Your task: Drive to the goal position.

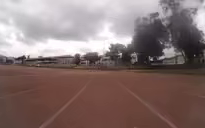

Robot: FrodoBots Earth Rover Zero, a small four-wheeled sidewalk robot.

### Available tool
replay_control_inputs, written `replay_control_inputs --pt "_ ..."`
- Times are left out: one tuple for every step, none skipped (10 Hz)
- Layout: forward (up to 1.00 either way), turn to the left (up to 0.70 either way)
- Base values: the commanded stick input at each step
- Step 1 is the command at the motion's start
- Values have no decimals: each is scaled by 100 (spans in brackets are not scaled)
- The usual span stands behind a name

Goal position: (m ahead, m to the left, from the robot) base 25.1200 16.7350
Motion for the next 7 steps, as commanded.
replay_control_inputs --pt "70 0" --pt "70 0" --pt "70 0" --pt "70 0" --pt "70 0" --pt "70 0" --pt "70 0"
